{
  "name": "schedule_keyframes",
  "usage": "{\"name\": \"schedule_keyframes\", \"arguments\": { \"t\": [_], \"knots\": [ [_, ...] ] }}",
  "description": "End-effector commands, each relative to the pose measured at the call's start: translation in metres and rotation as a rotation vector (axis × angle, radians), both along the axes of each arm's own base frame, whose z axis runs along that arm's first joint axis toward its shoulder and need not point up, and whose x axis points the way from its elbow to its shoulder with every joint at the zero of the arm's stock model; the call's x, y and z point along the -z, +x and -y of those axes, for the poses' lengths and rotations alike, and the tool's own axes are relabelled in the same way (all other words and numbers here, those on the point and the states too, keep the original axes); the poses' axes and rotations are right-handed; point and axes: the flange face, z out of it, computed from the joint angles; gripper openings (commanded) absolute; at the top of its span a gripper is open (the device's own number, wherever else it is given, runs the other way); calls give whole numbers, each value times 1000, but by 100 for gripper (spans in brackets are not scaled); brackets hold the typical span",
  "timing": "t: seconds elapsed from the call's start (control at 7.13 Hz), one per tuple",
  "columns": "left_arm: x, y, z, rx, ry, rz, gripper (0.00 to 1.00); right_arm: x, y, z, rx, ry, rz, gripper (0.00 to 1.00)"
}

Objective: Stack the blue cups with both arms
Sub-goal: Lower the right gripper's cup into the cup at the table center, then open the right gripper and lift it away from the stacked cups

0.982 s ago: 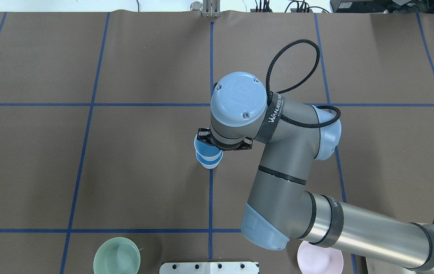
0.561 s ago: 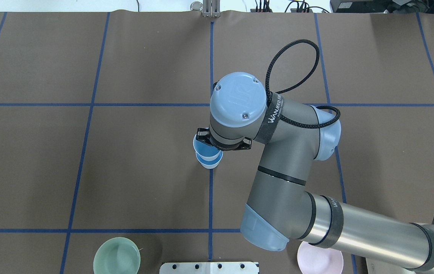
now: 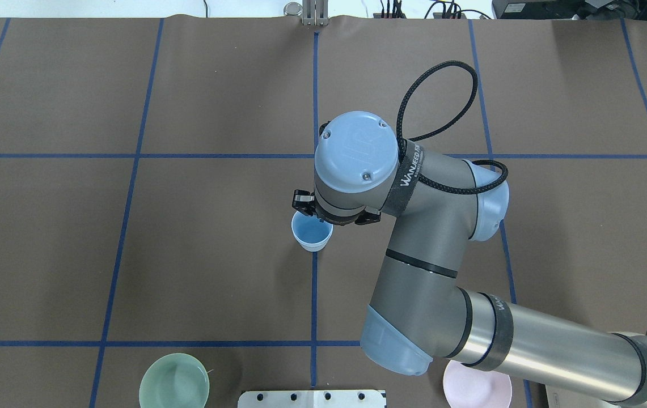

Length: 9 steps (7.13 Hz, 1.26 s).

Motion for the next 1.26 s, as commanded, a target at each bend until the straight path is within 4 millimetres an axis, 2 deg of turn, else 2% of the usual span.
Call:
{"name": "schedule_keyframes", "arguments": {
  "t": [0.0, 0.28, 0.42, 0.56, 0.7, 0.84, 0.98, 1.12],
  "knots": [
    [-3, 0, -1, -5, 1, 2, 98, 8, 10, 3, 5, 9, 24, 100],
    [-7, -3, -1, -23, 16, 7, 98, 2, 95, 75, 39, 55, 51, 100],
    [-26, -8, -8, -47, 20, 24, 98, -19, 162, 123, 30, 16, 79, 100],
    [-36, -18, -10, -60, 40, 42, 98, -48, 225, 157, 52, 42, 78, 100],
    [-54, -31, -18, -72, 46, 61, 98, -95, 278, 178, 60, 82, 28, 100],
    [-72, -45, -18, -80, 49, 78, 98, -148, 331, 191, 68, 100, -25, 100],
    [-91, -53, -19, -102, 56, 96, 98, -210, 393, 188, 119, 96, -24, 100],
    [-107, -71, -21, -96, 37, 81, 98, -271, 461, 181, 187, 150, -33, 100]
  ]
}}
